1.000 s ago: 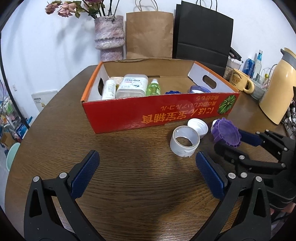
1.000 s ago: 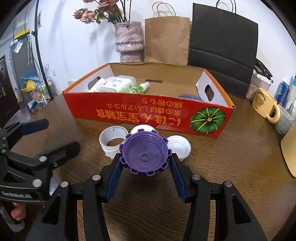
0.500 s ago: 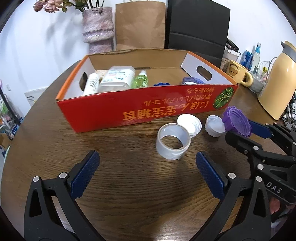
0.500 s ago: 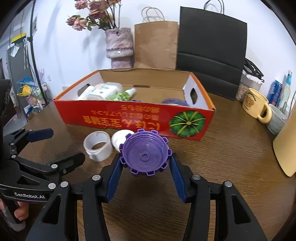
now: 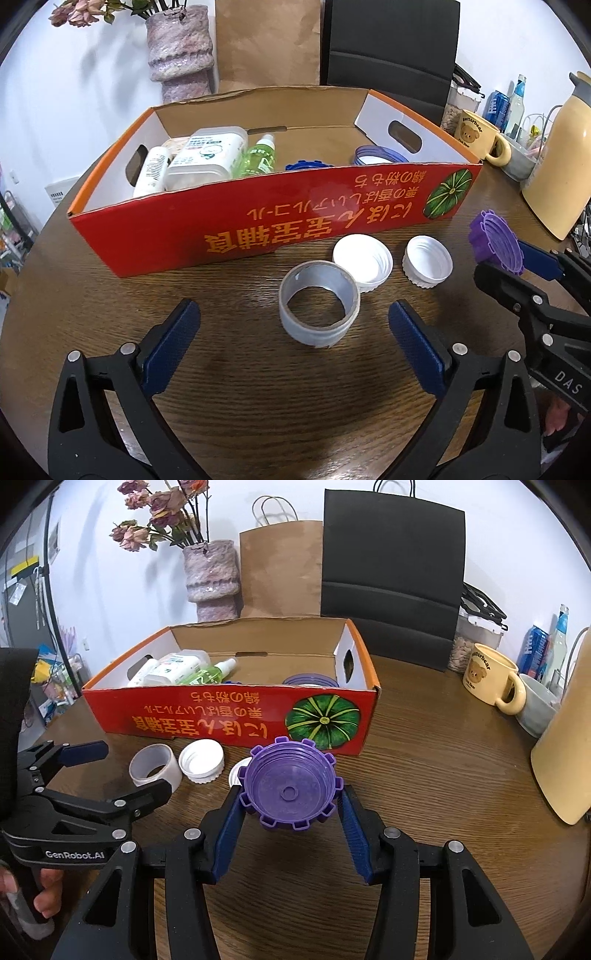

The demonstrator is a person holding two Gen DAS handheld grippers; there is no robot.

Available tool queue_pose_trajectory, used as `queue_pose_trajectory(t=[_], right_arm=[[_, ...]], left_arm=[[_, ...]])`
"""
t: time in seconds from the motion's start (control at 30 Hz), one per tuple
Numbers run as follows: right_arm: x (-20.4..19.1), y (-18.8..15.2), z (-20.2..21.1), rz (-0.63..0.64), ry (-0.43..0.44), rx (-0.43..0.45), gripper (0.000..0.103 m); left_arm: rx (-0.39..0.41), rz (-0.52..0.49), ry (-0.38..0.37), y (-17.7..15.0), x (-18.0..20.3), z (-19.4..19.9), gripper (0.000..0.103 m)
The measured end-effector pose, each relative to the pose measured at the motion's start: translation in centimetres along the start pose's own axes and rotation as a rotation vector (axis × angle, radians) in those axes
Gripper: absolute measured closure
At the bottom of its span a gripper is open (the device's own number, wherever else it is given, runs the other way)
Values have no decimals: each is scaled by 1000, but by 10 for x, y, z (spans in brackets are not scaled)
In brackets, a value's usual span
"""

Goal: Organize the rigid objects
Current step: 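Grasp the clear tape roll with the left tool while the right tool holds the purple lid, then carry the tape roll and purple lid over the box with both tools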

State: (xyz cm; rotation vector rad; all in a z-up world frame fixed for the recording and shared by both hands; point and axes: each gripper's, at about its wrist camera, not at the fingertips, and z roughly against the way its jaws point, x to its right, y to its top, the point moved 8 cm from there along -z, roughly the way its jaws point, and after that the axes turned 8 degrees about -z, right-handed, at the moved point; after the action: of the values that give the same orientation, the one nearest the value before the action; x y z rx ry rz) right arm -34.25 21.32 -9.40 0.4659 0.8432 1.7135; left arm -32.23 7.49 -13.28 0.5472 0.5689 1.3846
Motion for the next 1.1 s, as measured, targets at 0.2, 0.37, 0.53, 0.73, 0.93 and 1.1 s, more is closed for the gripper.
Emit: queue_pose_trajectory(t=[0.2,0.37,0.53,0.73,0.93,1.1], right_arm=[[-1,1,0,1,-4,8,47],[-1,0,1,-2,-4,8,47],[-3,0,2,2,-2,16,47],[-8,0,6,17,5,31,47],[-10,3,10,23,7,53,47],[-11,6,14,19,15,71,47]], left_arm=[[-11,-1,-6,1,6,-5,29],[-15,-10,-38,1,10,-5,63],[20,-22,-28,3,10,5,63],[45,-26,-23,5,9,12,63],[81,-19,-17,7,4,23,63],[112,-15,-4,10,2,30,63]])
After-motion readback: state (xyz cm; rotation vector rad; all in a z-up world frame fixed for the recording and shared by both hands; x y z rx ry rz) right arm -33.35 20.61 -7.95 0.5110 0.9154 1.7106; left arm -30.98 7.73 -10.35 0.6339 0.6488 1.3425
